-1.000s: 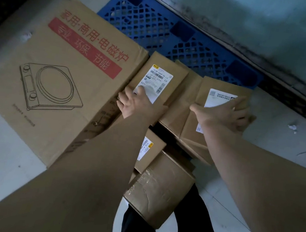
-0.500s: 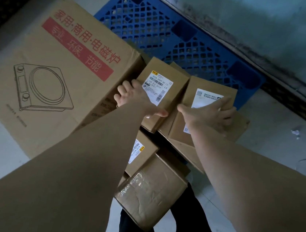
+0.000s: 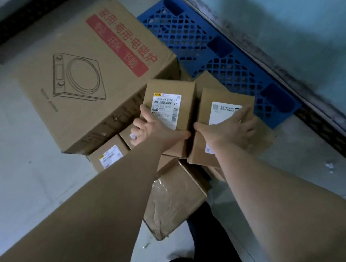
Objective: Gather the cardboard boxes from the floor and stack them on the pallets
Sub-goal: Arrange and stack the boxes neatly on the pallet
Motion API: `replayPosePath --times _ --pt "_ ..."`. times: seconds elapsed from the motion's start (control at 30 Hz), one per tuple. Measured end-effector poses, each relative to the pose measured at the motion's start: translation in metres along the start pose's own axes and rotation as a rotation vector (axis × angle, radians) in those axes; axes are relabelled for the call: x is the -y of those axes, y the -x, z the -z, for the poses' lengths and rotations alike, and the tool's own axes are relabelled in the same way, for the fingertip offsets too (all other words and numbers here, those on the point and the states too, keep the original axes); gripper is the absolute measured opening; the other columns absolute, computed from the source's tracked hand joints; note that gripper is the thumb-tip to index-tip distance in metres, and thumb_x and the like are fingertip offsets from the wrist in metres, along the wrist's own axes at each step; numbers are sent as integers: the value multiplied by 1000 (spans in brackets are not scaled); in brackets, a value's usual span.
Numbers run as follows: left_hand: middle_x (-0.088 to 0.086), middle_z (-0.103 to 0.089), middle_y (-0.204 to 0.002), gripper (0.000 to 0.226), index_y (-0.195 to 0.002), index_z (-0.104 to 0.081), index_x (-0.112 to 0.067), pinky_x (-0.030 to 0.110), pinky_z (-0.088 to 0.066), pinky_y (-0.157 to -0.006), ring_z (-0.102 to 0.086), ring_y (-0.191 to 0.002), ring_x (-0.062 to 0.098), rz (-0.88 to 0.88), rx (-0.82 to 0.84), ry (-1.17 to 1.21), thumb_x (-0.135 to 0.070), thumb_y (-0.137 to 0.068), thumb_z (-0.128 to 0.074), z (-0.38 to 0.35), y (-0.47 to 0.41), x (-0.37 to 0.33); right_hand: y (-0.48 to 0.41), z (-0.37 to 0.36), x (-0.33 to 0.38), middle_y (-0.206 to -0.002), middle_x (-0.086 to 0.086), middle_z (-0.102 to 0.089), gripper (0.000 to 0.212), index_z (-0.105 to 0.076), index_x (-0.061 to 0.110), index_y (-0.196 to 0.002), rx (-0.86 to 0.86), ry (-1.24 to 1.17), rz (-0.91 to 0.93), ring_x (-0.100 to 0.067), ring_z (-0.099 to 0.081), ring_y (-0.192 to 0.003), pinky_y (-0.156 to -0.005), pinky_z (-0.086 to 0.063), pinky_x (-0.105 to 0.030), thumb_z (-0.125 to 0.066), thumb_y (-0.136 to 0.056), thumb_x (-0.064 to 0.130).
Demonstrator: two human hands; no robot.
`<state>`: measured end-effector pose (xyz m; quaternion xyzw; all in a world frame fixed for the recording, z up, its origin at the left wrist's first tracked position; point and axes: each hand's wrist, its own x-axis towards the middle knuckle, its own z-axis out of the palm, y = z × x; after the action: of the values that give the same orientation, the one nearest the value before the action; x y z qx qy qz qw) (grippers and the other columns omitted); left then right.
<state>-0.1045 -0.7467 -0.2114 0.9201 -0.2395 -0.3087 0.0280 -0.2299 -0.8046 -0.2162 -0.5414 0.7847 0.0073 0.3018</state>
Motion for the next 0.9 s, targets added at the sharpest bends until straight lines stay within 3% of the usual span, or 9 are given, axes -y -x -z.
replayPosePath --times 0.23,0.43,0.6,0.73,0.9 --pt "13 -26 -133 146 -148 10 -22 48 -33 -101 -30 -126 34 122 -84 194 -68 -41 -78 -26 97 106 103 -21 -62 -158 -13 -2 147 10 22 -152 3 70 171 -33 -15 -143 -111 -22 -59 -82 -47 65" --pt "12 -27 -131 142 -146 2 -22 48 -38 -99 -30 -123 32 353 -20 322 -64 -38 -80 -77 158 182 155 -50 -114 -157 -8 -4 147 7 24 -152 106 277 246 -31 -14 -143 -111 -22 -60 -82 -43 62" --pt "13 -27 -130 144 -145 2 -21 48 -38 -100 -29 -121 32 502 38 365 -66 -34 -79 -129 158 202 138 -84 -138 -159 -8 0 150 13 23 -151 213 417 269 -31 -11 -145 -112 -15 -64 -85 -44 62" --pt "12 -32 -133 145 -147 1 -18 39 -30 -97 -33 -123 30 576 72 286 -73 -38 -76 -166 143 202 103 -117 -147 -159 -7 3 149 14 23 -151 246 520 352 -30 -9 -146 -113 -10 -66 -84 -45 62" --pt "11 -29 -137 153 -149 9 -18 44 -29 -100 -31 -126 31 658 7 318 -72 -36 -77 -196 97 194 61 -159 -135 -158 -4 5 149 14 24 -151 255 510 500 -26 -3 -147 -114 -8 -66 -84 -44 60"
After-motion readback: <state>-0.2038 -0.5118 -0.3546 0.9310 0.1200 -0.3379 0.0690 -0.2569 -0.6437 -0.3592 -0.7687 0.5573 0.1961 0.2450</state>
